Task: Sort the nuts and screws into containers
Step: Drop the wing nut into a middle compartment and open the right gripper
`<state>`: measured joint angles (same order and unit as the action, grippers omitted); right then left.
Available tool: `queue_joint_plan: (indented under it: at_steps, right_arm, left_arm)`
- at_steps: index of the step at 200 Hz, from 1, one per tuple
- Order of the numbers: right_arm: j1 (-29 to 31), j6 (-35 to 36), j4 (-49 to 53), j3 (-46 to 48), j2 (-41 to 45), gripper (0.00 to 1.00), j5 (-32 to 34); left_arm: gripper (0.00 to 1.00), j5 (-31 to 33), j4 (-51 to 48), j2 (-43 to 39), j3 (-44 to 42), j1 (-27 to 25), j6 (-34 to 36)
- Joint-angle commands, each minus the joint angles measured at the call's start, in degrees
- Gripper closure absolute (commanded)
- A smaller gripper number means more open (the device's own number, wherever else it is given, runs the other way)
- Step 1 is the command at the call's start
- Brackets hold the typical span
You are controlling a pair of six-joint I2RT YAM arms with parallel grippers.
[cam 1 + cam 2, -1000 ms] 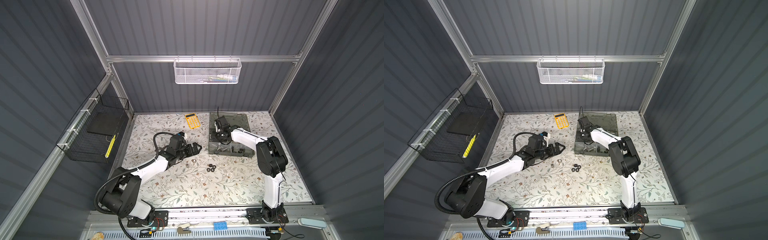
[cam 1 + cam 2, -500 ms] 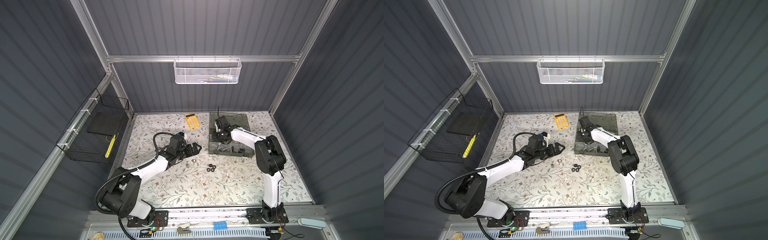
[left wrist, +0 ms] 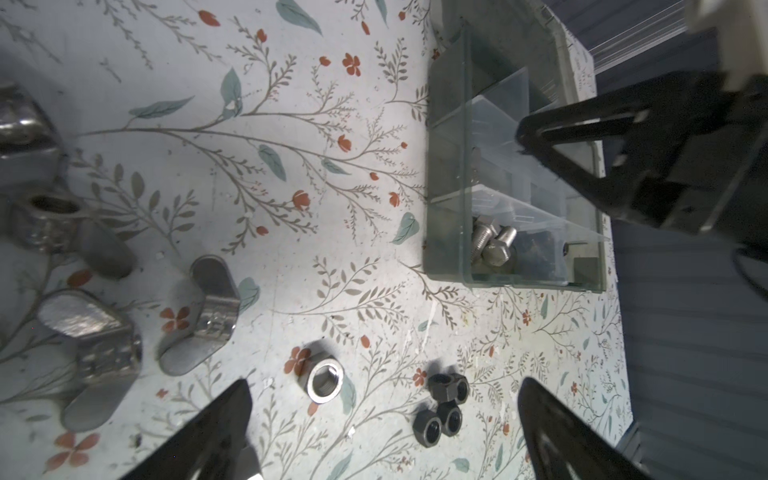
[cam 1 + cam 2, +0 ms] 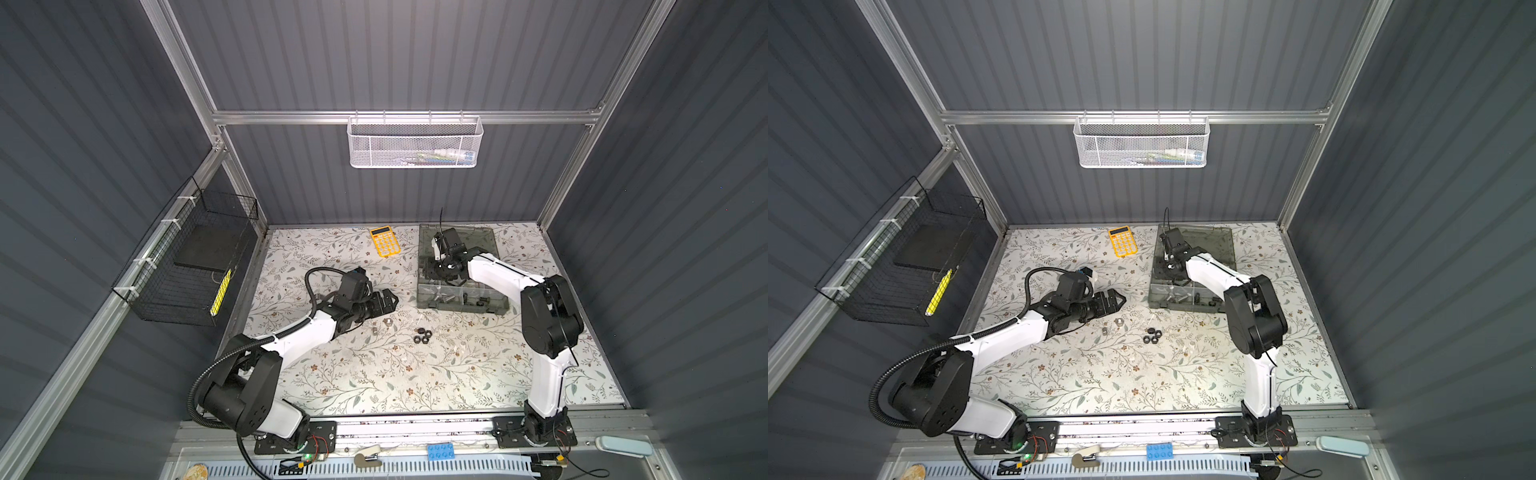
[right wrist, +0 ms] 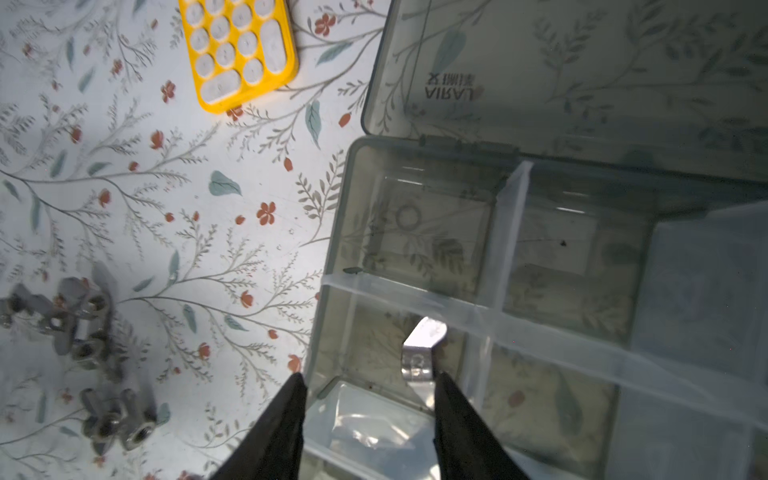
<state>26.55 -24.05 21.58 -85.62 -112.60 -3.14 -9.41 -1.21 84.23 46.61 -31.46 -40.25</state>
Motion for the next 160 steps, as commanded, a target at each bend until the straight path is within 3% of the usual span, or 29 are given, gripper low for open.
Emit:
queue_joint_plan:
  at_steps: [1,28,74,124,160]
  right_arm:
    - [-0.1,-0.6,-1.2,2.4,4.2,0.4,-0.7]
    - [0.6,-1.1,-2.7,6.6,10.0,0.25,-1.3]
    - [4.6,-0.9,-7.3,19.1,21.8,0.01,2.8]
    - [11.8,2.2,-18.3,34.1,31.0,0.01,6.3]
    - [12.2,3.9,-22.1,35.8,30.6,0.01,2.8]
  left_arm:
    - [0.0,4.1,-6.7,-1.4,3.7,-0.2,4.2]
    - [0.0,8.5,-14.9,0.9,9.2,-0.2,8.6]
    - [0.0,10.0,-20.2,4.9,14.2,-0.2,12.9]
    - [0.02,11.1,-23.1,10.5,16.6,0.0,15.9]
    - [0.06,10.9,-25.6,14.6,19.4,0.0,17.3]
